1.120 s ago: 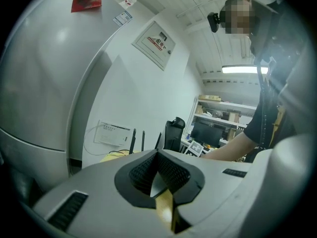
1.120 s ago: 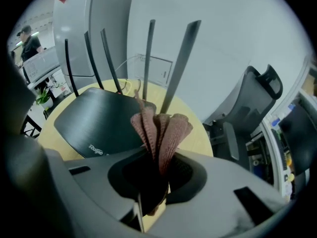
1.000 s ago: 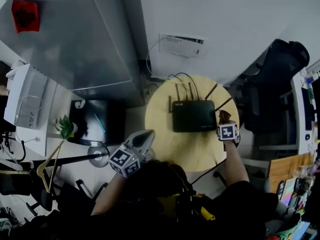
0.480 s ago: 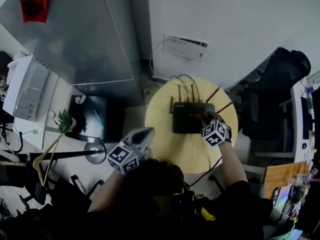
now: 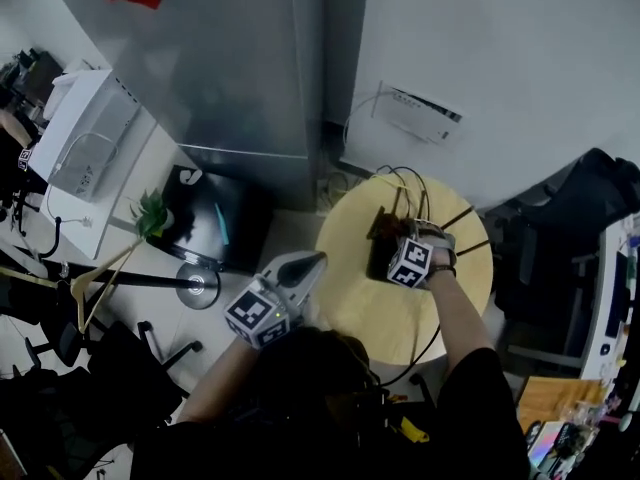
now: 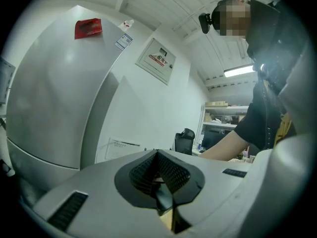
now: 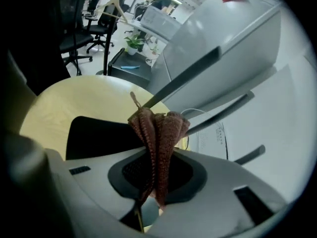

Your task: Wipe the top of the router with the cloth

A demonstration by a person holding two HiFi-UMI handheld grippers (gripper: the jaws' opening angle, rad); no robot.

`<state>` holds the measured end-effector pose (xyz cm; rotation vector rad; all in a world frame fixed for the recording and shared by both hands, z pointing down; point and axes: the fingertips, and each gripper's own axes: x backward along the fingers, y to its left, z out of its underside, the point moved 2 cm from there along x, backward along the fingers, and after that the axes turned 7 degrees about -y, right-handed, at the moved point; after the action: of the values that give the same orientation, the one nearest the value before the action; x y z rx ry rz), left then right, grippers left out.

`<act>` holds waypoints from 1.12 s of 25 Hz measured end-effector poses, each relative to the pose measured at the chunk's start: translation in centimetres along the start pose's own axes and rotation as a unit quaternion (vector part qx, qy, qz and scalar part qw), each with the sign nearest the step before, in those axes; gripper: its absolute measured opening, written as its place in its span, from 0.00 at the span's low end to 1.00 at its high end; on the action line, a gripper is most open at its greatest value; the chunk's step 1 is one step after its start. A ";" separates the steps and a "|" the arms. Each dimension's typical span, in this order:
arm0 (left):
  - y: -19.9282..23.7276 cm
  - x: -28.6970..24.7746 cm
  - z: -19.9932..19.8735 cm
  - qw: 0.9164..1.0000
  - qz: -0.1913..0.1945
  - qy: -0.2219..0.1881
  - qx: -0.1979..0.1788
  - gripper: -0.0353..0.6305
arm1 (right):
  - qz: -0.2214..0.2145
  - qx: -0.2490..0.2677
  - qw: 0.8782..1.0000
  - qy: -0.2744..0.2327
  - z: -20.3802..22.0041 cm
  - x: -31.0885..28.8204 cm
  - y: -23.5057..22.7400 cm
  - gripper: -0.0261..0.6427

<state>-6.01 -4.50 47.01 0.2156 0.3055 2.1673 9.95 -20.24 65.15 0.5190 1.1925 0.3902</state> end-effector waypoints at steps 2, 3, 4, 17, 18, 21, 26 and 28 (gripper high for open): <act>0.1 0.8 0.2 1.000 -0.011 -0.006 0.007 0.05 | 0.007 0.018 1.000 0.007 -0.5 -0.7 -0.3 0.14; 0.2 1.3 0.4 1.000 -0.014 -0.006 0.013 0.05 | 0.003 0.023 1.000 0.012 -0.5 -1.2 -0.2 0.14; 0.4 1.8 0.7 1.000 -0.017 -0.004 0.019 0.05 | -0.007 0.025 0.999 0.020 -0.4 -1.7 0.1 0.14; 1.0 1.8 1.8 0.999 -0.011 0.011 0.037 0.05 | -0.107 0.028 0.992 0.062 0.2 -0.8 5.9 0.14; 1.0 1.6 1.8 0.999 -0.009 0.013 0.035 0.05 | -0.109 0.027 0.992 0.062 0.2 -0.5 6.3 0.14; 0.8 1.2 1.7 0.999 0.000 0.018 0.033 0.05 | -0.115 0.020 0.991 0.060 0.2 0.3 7.4 0.14; 0.3 0.5 1.5 0.999 0.027 0.014 0.032 0.05 | -0.115 0.012 0.991 0.064 0.2 1.4 9.0 0.14; 0.5 0.3 1.6 0.999 0.027 0.018 0.030 0.05 | -0.102 0.006 0.993 0.066 0.1 1.8 9.7 0.14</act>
<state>-6.10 -4.27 48.73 0.2200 0.3896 2.2187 10.49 -11.37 69.34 0.3801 1.3623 0.2448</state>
